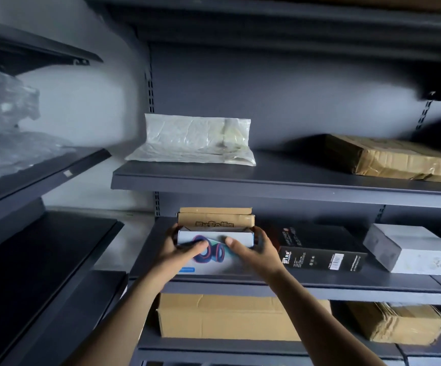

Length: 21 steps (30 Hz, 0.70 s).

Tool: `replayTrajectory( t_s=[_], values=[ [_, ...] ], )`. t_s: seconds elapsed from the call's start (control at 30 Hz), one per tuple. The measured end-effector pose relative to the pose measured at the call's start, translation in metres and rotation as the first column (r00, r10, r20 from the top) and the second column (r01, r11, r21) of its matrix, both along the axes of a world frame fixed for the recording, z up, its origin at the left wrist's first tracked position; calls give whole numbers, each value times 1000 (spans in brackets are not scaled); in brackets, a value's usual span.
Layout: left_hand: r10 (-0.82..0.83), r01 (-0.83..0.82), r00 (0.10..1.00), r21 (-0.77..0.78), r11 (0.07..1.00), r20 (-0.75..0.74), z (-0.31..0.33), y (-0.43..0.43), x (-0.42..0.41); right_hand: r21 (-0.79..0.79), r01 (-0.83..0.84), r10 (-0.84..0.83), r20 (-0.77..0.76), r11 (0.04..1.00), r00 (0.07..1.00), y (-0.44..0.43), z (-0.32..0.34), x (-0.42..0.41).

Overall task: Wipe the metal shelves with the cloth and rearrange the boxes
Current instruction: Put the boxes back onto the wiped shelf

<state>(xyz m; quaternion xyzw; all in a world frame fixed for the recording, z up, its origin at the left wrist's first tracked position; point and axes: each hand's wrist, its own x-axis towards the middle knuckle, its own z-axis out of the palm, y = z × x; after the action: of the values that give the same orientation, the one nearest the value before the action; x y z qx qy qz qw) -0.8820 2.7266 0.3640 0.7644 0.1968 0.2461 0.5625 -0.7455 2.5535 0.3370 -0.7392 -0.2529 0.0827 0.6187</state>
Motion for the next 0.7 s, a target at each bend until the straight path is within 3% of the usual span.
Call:
replayTrajectory(
  t_s=[0.2,0.3,0.47,0.7],
  values=[
    [-31,32,999,105,994,-8,-13,37,30,23,-60,60,-19,998,998,35,-8,34],
    [32,-26,999,230,973,-22,-20,58,37,-16,-91,91,18,996,996,47,-17,46],
    [16,0,998,225,974,-69,-32,70,47,-110,-82,97,137,990,986,60,-46,71],
    [9,26,991,251,968,-134,-49,80,59,-150,-102,113,66,983,991,67,-67,88]
  ],
)
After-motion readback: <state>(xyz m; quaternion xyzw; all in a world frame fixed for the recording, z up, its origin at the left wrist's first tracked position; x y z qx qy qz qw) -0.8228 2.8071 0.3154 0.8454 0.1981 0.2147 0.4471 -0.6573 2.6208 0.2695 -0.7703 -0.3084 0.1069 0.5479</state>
